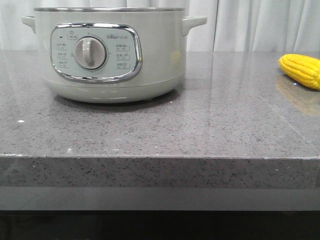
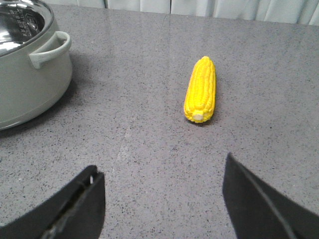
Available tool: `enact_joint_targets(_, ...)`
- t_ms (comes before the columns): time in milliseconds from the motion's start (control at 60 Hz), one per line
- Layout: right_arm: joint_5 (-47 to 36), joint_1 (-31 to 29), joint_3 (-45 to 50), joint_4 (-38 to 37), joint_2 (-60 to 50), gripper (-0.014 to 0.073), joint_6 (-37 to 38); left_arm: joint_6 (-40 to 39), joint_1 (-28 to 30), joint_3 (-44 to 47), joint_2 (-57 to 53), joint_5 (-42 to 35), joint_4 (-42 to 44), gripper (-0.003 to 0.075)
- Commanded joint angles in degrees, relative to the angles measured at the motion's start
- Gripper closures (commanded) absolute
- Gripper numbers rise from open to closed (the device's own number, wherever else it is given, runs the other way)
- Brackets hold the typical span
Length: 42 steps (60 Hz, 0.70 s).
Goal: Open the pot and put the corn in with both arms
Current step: 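Move the lifted glass lid aside with the left gripper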
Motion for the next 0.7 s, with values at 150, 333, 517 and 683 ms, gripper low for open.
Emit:
enact_joint_targets(150,-4.43,0.06,-1.87,0.26,1.14,0.0074,-0.15,-1.39,3.54,2.13,-11.68,0.95,1.01,0.0406)
enact_joint_targets(333,-4.19,0.06,-1.87,0.26,1.14,0.0074,-0.15,-2.74,8.35,11.26,-19.21,0.95,1.01,0.0406)
enact_joint_targets(517,-3.30,0.06,-1.87,0.26,1.14,0.0074,-0.15,-2.74,10.88,23.08,-28.05,-0.32,0.67,0.0406)
enact_joint_targets(683,-2.93,0.06,-1.87,0.26,1.14,0.0074,-0.15,-2.74,10.86,31.78,-35.35,-0.71,-0.84,0.0406)
